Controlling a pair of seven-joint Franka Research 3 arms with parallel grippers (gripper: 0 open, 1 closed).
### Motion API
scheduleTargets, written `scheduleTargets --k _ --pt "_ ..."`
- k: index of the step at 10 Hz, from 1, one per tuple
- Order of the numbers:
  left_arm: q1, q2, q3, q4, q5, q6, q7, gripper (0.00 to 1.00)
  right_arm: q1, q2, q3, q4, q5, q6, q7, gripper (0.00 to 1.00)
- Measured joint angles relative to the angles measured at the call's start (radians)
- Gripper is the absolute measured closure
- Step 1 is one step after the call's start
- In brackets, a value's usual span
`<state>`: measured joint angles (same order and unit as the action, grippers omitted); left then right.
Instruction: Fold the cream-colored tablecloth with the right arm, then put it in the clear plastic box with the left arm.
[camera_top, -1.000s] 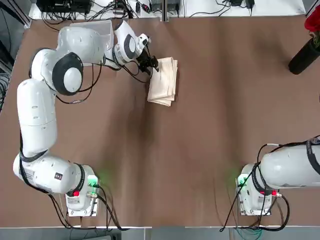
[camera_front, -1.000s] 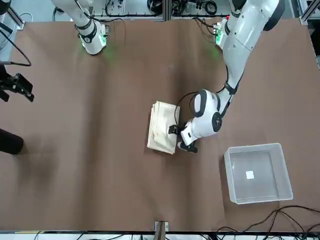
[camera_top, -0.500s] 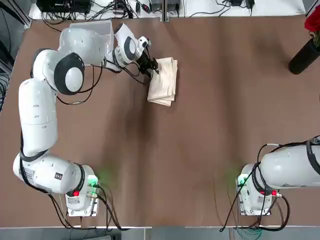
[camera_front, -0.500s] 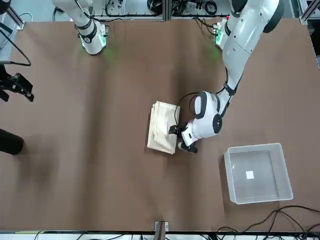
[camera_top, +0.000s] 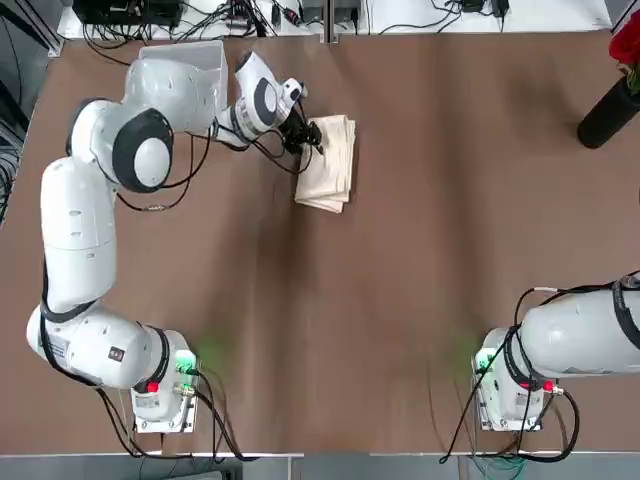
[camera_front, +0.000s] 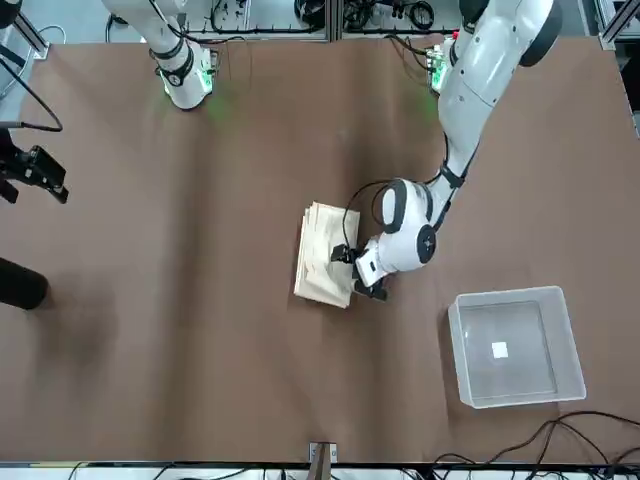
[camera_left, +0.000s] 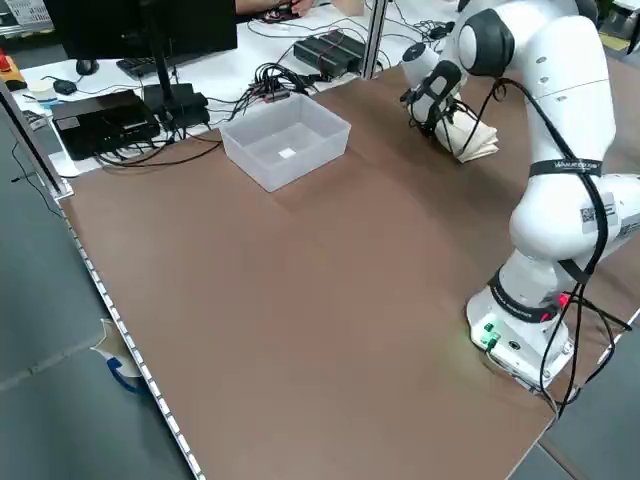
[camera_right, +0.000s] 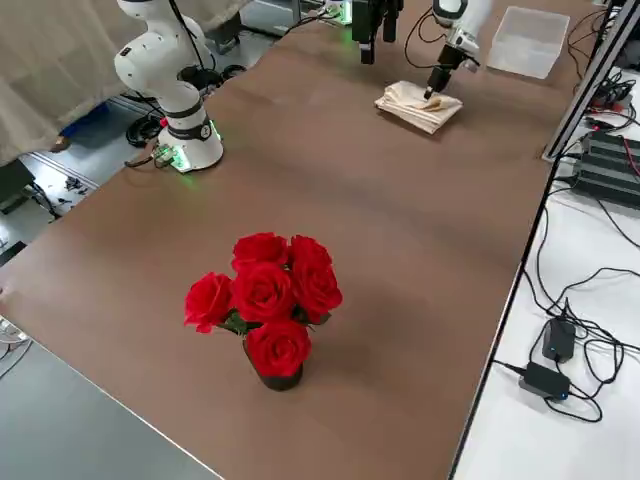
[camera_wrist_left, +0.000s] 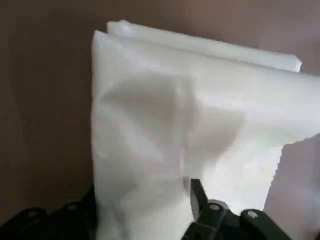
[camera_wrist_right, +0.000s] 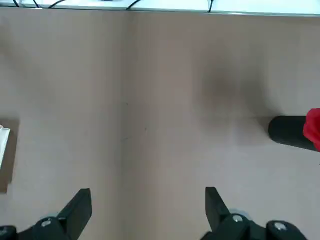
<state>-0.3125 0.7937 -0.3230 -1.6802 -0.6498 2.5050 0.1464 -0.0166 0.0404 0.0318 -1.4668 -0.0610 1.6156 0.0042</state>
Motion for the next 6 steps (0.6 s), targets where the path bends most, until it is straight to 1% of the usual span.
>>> scheduleTargets --k 1,3,4,5,6 --pt "-0.003 0.0 0.0 0.0 0.0 0.0 0.0 0.33 0.0 0.0 0.0 0.0 0.0 0.001 0.0 0.0" --pt "-0.018 0.003 0.0 -0.003 -0.002 0.0 0.0 0.67 0.0 0.0 0.0 0.0 -0.001 0.002 0.0 0.0" --pt "-0.02 0.003 -0.001 -0.005 -0.003 0.0 0.0 0.78 0.001 0.0 0.0 0.0 -0.002 0.002 -0.001 0.0" --pt "-0.019 0.002 -0.001 -0.005 -0.003 -0.001 -0.001 0.87 0.002 0.0 0.0 0.0 -0.002 0.003 -0.001 0.0" --pt "-0.019 0.0 -0.001 -0.005 -0.003 -0.001 -0.001 0.87 0.003 0.0 0.0 0.0 -0.002 0.004 -0.002 0.0"
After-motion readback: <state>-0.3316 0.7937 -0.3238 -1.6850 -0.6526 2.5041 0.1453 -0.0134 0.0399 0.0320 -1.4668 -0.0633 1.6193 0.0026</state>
